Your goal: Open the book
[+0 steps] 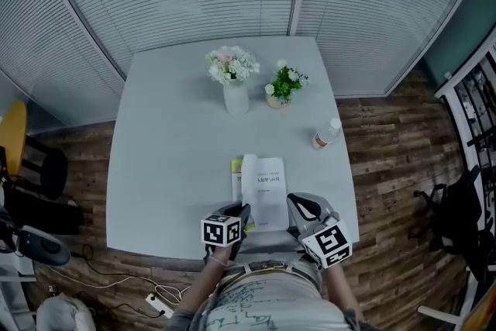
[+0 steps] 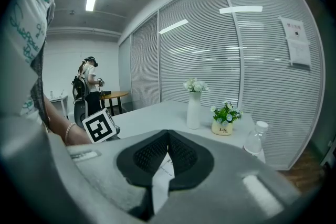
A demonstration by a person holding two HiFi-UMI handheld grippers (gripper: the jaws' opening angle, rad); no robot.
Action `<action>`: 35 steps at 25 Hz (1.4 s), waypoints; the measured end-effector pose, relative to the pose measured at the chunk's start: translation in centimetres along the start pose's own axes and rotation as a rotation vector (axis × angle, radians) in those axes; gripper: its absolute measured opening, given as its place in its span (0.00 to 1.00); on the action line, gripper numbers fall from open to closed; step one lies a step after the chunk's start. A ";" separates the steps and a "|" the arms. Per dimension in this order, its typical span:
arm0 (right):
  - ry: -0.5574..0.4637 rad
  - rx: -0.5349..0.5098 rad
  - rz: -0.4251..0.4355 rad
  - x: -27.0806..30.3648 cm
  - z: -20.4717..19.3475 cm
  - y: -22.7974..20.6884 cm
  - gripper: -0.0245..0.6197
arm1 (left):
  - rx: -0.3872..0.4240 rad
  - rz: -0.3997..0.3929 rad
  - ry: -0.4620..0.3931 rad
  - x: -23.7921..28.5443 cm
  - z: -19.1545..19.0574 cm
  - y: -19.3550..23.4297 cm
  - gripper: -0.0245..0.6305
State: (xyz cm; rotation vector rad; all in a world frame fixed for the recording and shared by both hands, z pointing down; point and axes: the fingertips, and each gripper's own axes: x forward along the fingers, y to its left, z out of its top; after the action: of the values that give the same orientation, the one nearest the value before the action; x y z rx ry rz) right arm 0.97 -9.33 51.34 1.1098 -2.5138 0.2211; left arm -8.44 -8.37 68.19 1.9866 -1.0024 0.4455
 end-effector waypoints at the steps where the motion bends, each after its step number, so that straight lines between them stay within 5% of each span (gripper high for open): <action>1: 0.002 -0.002 0.000 0.1 0.0 0.1 0.04 | -0.005 0.000 -0.006 -0.2 0.1 0.2 0.09; 35: 0.011 -0.015 -0.010 2.1 1.1 2.2 0.04 | -0.226 0.054 -0.116 -6.1 -1.3 9.3 0.11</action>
State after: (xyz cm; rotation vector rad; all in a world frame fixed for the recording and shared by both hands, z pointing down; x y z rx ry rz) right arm -2.24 -9.57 51.17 1.1121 -2.4955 0.2045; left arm -19.44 -7.40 70.12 1.8020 -1.1284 0.2361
